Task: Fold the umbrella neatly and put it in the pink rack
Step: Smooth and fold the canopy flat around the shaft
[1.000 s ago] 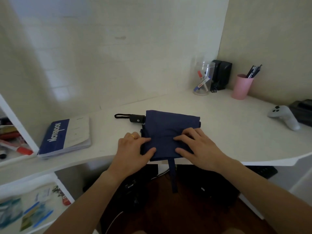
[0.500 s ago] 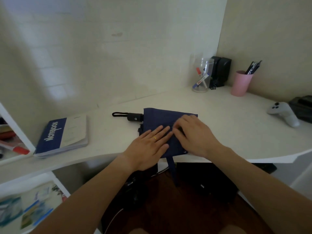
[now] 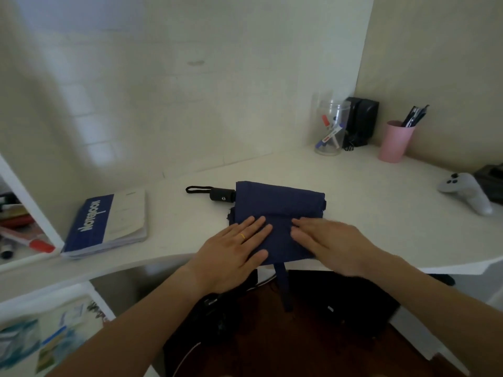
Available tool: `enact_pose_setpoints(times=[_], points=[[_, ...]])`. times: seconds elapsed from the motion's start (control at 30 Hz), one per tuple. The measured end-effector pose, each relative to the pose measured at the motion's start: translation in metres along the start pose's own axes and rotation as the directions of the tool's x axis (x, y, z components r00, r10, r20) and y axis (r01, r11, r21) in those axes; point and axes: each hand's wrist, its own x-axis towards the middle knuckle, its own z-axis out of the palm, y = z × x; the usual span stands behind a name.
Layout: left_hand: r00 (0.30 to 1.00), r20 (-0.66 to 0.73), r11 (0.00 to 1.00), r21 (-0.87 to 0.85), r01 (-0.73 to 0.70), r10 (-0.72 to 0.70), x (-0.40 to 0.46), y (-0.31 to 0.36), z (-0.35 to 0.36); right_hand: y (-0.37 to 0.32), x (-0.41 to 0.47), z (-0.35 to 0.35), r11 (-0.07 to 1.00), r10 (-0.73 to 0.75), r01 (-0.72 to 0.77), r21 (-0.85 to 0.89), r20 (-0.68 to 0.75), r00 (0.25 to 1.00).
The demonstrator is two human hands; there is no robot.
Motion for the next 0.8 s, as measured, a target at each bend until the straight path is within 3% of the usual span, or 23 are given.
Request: enact_pose_setpoints(times=[0.07, 0.1, 0.13, 0.2, 0.23, 0.3, 0.47, 0.63, 0.7, 0.8], points=[[1.000, -0.006, 1.000, -0.003, 0.003, -0.003, 0.000, 0.002, -0.001, -0.003, 0.029, -0.026, 0.987, 0.096, -0.052, 0.154, -0.294, 0.951], [1.000, -0.009, 1.000, -0.004, 0.003, -0.003, 0.000, 0.003, -0.002, 0.001, 0.049, -0.037, 0.974, 0.133, -0.053, 0.219, -0.366, 0.921], [1.000, -0.008, 1.000, -0.004, 0.003, -0.004, 0.000, 0.004, -0.003, 0.006, 0.067, -0.047, 0.956, 0.167, -0.072, 0.284, -0.327, 0.930], [1.000, 0.005, 1.000, -0.011, 0.007, -0.007, -0.002, 0.005, -0.004, 0.013, 0.094, -0.061, 0.903, 0.205, -0.192, 0.383, 0.007, 0.979], [1.000, 0.006, 1.000, -0.011, 0.008, -0.008, -0.002, 0.005, -0.004, 0.016, 0.103, -0.064, 0.889, 0.194, -0.241, 0.390, 0.156, 0.968], [1.000, -0.001, 1.000, -0.009, 0.009, -0.009, -0.003, 0.006, -0.005, 0.021, 0.112, -0.067, 0.904, 0.148, -0.225, 0.363, 0.229, 0.962], [1.000, -0.023, 1.000, -0.007, -0.002, 0.002, -0.001, 0.004, -0.003, 0.017, 0.121, -0.075, 0.951, 0.091, -0.053, 0.305, -0.111, 0.990], [0.999, -0.039, 1.000, -0.012, -0.001, 0.001, 0.000, 0.001, 0.001, 0.013, 0.102, -0.062, 0.874, 0.005, 0.163, 0.458, -0.344, 0.939], [0.999, -0.042, 1.000, -0.011, -0.001, 0.000, 0.001, 0.000, 0.002, 0.017, 0.097, -0.055, 0.828, 0.054, 0.092, 0.554, -0.241, 0.969], [0.999, -0.035, 1.000, -0.013, 0.001, -0.001, 0.001, 0.000, 0.002, 0.026, 0.101, -0.053, 0.795, 0.120, -0.125, 0.594, 0.049, 0.992]])
